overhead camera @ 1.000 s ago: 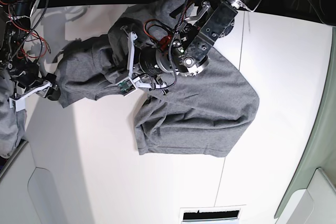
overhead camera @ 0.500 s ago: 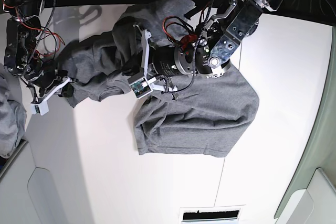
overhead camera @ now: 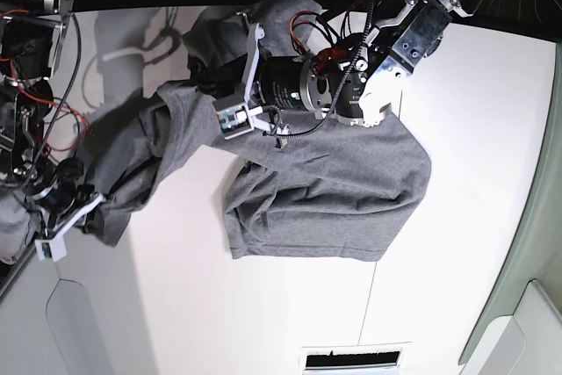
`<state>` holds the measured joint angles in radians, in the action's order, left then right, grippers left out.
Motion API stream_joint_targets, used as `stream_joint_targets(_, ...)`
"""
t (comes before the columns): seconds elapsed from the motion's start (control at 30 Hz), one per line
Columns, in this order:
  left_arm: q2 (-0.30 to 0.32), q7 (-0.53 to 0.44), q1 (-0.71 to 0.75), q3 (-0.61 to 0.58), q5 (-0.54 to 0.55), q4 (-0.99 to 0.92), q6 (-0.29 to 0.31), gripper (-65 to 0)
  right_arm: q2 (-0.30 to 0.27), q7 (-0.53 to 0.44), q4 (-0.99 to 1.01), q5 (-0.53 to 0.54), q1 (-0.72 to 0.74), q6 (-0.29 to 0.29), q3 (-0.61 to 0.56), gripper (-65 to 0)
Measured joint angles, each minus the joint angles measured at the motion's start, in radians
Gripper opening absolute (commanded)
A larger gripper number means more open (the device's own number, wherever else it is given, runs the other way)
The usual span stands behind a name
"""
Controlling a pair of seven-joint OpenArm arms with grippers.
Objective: Layout the t-shirt on the table in an organized manner, then fold the t-shirt properly
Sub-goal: 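Reach the left gripper across and grasp the bunched shirt near the collar, then drag the grasped shirt with the left gripper back across the table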
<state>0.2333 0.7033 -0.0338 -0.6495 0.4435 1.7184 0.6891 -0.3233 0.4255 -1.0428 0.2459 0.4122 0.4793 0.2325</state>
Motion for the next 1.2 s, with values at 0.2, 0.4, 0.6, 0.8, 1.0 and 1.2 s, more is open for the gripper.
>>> stream_joint_targets(0.2, 0.008, -0.034, -0.007, -0.188, -0.039, 0.000, -0.004, -65.0, -0.032, 0.009, 0.000, -0.005, 0.126, 0.003, 0.000, -65.0)
stream_joint_targets(0.4, -0.012, -0.080, -0.006, -0.292, -0.092, -0.079, -0.005, -65.0, -0.035, 0.033, 0.000, -0.002, 0.150, -0.001, 0.000, -35.7)
stream_joint_targets(0.6, -0.047, -0.102, -0.008, -0.274, -0.091, -0.127, -0.003, -55.5, -0.037, 0.210, -0.001, 0.171, 0.105, -0.006, 0.012, -30.7)
stream_joint_targets(0.8, -0.048, -0.106, -0.005, -0.217, -0.039, -0.128, 0.000, -52.6, -0.016, 0.291, -0.112, 0.325, 0.015, 0.034, 0.063, -30.7)
stream_joint_targets(1.0, -0.048, -0.057, -0.008, -0.118, 0.124, -0.124, 0.000, -51.0, 0.065, 0.350, -0.307, 0.352, -0.158, 0.045, 0.062, -30.7)
stream_joint_targets(1.2, -0.048, -0.021, -0.005, -0.117, 0.140, -0.123, 0.000, -33.1, 0.110, 0.350, -0.367, 0.319, -0.296, 0.045, 0.062, -30.7)
